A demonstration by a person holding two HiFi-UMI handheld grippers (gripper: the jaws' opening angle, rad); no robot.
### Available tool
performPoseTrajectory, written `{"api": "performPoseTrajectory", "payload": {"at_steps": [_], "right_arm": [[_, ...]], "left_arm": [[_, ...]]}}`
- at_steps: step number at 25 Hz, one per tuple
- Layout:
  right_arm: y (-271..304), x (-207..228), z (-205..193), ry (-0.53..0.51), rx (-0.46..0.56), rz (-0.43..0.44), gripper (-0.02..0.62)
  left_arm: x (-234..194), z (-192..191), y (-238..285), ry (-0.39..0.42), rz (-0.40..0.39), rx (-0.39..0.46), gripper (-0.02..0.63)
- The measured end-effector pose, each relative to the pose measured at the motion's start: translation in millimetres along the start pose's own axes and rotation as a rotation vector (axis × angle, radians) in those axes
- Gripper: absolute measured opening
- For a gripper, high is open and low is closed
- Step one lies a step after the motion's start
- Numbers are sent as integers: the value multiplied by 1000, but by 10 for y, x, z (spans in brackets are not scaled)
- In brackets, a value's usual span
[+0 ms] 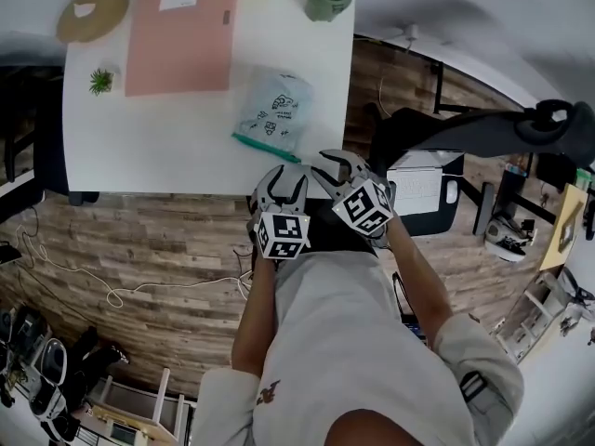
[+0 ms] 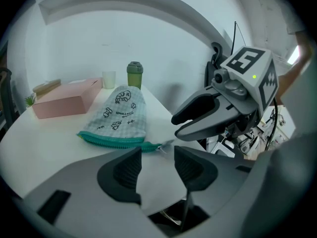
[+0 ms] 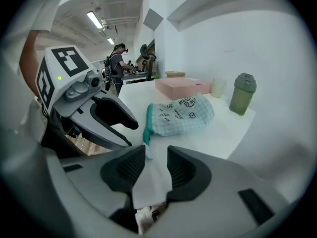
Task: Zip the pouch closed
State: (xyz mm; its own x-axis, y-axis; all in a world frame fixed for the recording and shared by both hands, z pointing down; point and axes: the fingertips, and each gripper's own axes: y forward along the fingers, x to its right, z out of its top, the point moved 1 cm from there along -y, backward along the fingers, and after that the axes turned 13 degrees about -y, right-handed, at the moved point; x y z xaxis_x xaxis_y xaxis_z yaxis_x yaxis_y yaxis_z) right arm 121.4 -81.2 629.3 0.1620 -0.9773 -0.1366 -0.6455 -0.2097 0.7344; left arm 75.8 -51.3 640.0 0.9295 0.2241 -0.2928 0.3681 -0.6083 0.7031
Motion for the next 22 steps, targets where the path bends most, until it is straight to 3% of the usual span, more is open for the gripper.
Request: {"api": "performPoseTrajectory", "payload": {"at_steps": [8,17,22], "right_arm": [[-19,29,-24,13,12,-6,127],[-40,7,-3,14,23,-6,123],[39,-22,-6,-18,11,-3,123]], "left_arm": [[81,-104,179,-14,49,-24,167],[49,-97,273,-4,106,-25,69],[3,-100,277,8,98,-25,3]]}}
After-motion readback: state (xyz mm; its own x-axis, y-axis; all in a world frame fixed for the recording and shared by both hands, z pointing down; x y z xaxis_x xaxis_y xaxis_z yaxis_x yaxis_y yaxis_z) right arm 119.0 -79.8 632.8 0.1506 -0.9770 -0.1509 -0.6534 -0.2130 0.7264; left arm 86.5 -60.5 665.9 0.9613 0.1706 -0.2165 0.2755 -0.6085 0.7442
